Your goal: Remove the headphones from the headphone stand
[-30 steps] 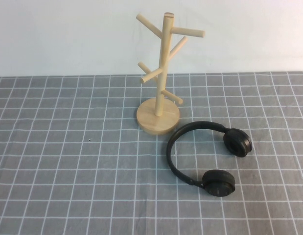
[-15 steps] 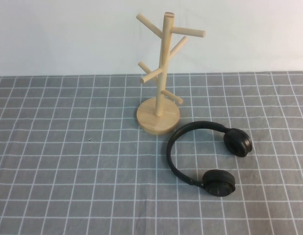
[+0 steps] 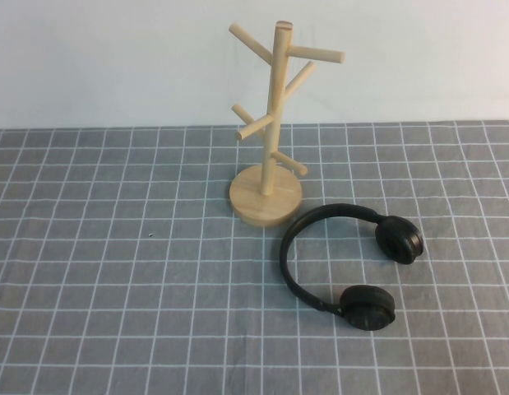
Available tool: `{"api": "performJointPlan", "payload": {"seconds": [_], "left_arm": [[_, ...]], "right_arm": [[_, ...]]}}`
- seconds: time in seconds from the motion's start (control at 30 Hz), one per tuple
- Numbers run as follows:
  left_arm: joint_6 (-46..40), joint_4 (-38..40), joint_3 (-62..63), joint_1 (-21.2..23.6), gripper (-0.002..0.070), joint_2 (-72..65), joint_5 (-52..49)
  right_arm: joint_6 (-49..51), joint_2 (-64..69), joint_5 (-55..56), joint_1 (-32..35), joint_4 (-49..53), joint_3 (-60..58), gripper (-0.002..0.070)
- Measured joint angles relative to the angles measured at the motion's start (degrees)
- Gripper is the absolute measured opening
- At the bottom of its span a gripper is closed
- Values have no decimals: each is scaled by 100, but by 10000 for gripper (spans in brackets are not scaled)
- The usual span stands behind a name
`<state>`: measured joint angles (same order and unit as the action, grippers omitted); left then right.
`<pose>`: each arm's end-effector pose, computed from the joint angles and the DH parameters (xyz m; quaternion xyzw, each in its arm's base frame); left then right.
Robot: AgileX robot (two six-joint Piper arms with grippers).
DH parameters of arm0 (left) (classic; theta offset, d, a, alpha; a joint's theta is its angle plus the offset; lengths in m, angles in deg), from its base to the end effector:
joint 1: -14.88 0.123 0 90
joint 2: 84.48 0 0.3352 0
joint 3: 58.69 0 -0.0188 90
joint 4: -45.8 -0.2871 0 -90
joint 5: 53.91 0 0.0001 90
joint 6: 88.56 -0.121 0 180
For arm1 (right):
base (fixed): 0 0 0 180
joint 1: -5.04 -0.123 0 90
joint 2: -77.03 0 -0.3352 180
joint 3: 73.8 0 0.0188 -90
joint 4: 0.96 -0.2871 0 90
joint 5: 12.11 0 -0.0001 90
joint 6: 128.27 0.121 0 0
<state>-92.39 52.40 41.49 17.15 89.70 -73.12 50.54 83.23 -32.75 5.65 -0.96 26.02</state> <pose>0.0684 -0.0019 0.1667 -0.0208 0.7916 -0.0157 0.6105 0.0678 -0.0007 0.1606 -0.0041 0.8040 -0.0093 0.5946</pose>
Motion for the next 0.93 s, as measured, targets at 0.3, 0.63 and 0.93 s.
{"api": "performJointPlan", "payload": {"seconds": [0.3,0.63,0.93], "left_arm": [[0,0,0,0,-6,0,-22],[0,0,0,0,-6,0,-22],[0,0,0,0,-6,0,-22]], "right_arm": [[-44,-10,-70,0,-31,10,-9],[-44,-10,-70,0,-31,10,-9],[-44,-10,-70,0,-39,10,-9]]}}
